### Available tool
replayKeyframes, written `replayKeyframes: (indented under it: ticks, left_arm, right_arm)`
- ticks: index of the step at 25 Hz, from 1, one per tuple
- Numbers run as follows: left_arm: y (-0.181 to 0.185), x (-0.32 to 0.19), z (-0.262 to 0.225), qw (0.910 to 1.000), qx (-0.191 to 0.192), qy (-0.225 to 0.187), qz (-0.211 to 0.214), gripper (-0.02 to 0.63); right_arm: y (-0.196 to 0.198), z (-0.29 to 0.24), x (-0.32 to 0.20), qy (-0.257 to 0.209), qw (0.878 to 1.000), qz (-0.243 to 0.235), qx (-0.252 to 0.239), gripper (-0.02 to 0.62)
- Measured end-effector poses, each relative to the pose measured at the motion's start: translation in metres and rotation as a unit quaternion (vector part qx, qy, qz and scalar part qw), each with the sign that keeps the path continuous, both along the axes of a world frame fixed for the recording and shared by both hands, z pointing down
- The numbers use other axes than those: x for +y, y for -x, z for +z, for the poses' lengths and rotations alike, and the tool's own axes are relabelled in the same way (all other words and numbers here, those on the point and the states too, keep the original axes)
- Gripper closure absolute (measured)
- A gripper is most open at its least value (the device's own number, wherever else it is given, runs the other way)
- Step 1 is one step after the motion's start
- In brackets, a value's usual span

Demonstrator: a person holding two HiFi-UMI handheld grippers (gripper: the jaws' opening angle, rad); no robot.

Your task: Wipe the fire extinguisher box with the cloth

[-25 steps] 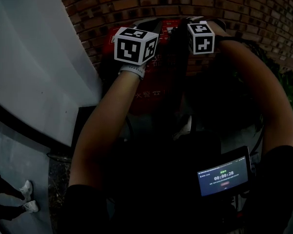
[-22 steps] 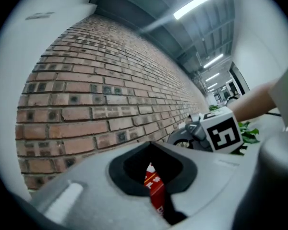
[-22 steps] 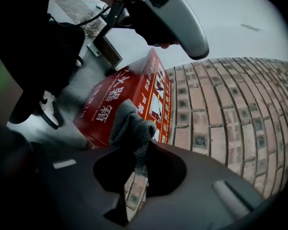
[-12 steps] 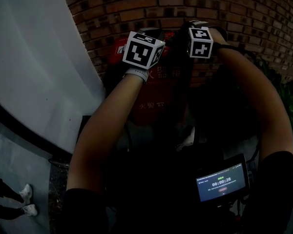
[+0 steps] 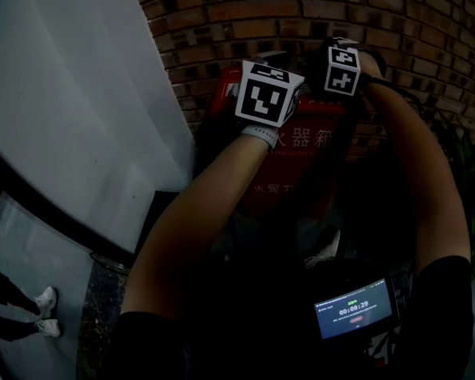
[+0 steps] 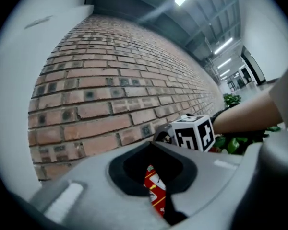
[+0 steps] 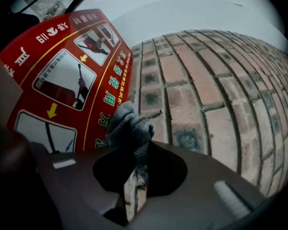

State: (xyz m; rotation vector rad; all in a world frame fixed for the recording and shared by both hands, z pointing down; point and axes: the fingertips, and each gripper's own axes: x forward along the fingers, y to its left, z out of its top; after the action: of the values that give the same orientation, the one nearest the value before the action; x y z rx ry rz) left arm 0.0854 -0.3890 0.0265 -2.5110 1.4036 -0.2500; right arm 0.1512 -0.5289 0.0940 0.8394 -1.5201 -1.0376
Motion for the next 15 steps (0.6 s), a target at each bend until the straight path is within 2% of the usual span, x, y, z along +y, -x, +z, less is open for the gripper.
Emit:
replayKeyframes:
  ticks: [5,11,15]
  left_arm:
    - [0.013,-0.009,0.013,0.9998,-0.004,0.001,-0.022,0.603]
    - [0.018,0.003,0.012,0.9998,0.012,0.011,-0.015,0.603]
    - [0.025,0.009,0.017,0.9996,0.006,0.011,-0.026,0.603]
  right_arm:
    - [0.013,0.02,-0.004,0.039,0.999,-0.005,-0.003,0.557]
    - [0.018,0.025,0.016,0.045,0.997,-0.029,0.051,0.558]
    - [0.024,0.028,0.038,0.06,0.995,-0.043,0.064,0.558]
